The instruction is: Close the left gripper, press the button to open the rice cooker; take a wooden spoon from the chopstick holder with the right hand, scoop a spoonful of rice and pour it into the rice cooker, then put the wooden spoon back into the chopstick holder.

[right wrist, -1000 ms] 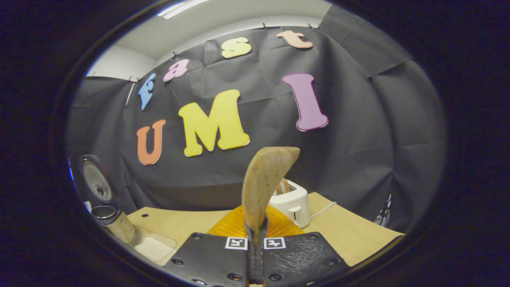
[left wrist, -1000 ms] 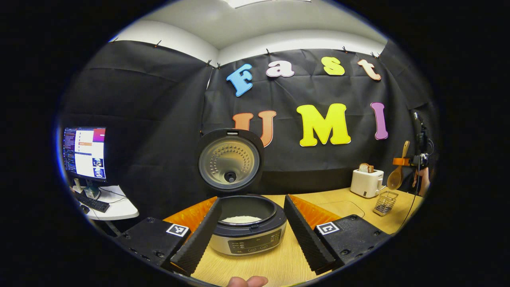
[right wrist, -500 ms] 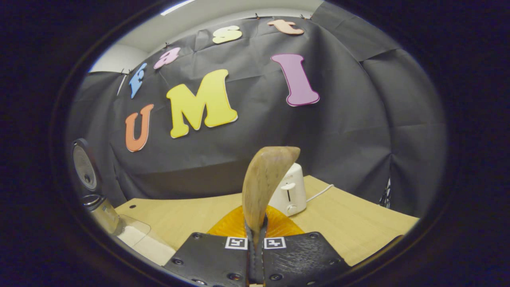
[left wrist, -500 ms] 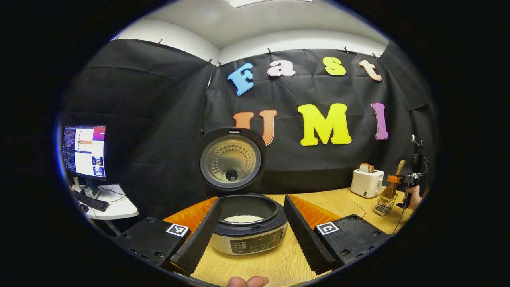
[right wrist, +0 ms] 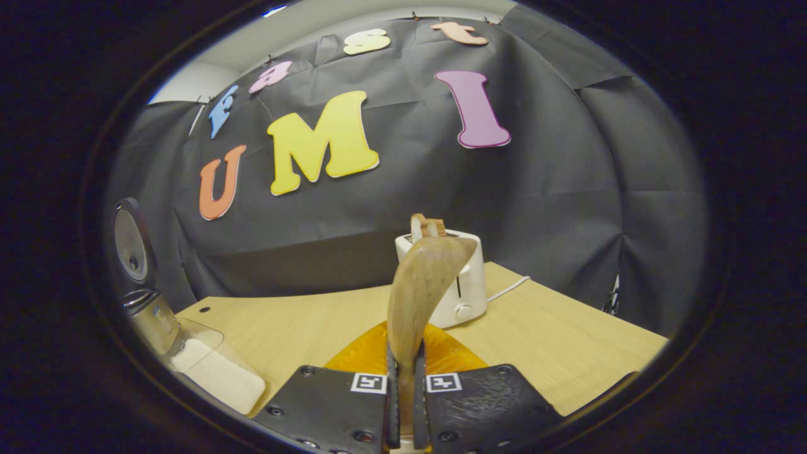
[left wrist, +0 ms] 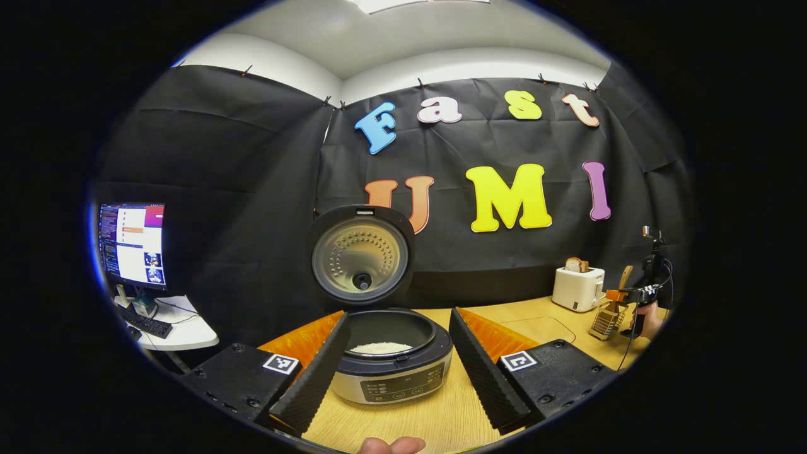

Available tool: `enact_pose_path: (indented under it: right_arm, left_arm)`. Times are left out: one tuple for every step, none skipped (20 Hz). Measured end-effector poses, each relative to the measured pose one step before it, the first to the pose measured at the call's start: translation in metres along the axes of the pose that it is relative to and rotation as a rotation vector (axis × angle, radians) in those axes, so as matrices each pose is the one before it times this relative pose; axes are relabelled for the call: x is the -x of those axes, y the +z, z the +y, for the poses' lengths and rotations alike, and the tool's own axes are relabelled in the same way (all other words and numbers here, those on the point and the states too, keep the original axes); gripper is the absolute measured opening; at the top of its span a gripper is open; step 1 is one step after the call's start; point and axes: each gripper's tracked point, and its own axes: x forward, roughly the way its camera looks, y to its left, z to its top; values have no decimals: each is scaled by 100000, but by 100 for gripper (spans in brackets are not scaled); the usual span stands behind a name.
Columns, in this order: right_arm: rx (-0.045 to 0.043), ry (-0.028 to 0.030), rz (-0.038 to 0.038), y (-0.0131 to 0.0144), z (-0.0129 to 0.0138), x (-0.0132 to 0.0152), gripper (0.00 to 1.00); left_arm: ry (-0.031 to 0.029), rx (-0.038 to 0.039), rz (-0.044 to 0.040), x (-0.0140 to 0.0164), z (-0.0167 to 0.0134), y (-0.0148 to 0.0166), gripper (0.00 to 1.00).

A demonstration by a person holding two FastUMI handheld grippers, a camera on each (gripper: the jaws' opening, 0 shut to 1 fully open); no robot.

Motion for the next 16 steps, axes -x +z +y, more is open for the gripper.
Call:
enact_pose_path:
  right_arm:
    - [100,413,-2198,504,-149,268,9]
    - [424,-88,-1801,581,-85,167,18]
    - [460,-662,-782,82,-282,232,27]
    - [155,-572,63,81,-249,250,38]
    - [-110,-848,-15,123,-268,201,43]
    - [276,-752,-217,98,-346,154,53]
    - [410,-773,553,38,-327,109,60]
    - [473,-778,979,-146,-352,-65,77]
    - [-437,-849,1106,135,-440,218,84]
    - [-464,-1013,742,36,-401,63,92]
    - [-451,-838,-196,270,-352,215,92]
    - [-57,-763,-590,416,-439,117,95]
    - [-39,-585,-522,211,-439,354,95]
    - [-28,-52,-852,399,-405,369,92]
    - [173,-566,-307,253,-540,420,92]
    - [420,-723,-199,203,-640,389,96]
  left_arm:
    - [-263,-195,-195,1,-45,95,100]
    - [-148,-173,-144,45,-114,21,100]
    - [-204,-17,-139,-1,-20,26,100]
    - [-145,184,-141,17,-75,43,100]
    - [-93,228,-53,103,-8,118,100]
    - [-124,41,-179,55,-142,95,100]
    - [32,-32,-342,66,-30,129,100]
    - [359,-131,-460,86,-105,217,100]
    - [243,-177,-714,95,-125,266,100]
    - [-218,49,-926,103,-200,263,100]
    - [-794,347,-630,62,-706,319,100]
    - [-1044,568,-621,44,-613,205,100]
    - [-685,935,-936,18,-490,276,100]
    - [-318,1519,-1002,-14,-476,206,100]
    - [-494,2199,-619,-84,-557,179,100]
    - [-952,2341,68,-91,-795,-10,100]
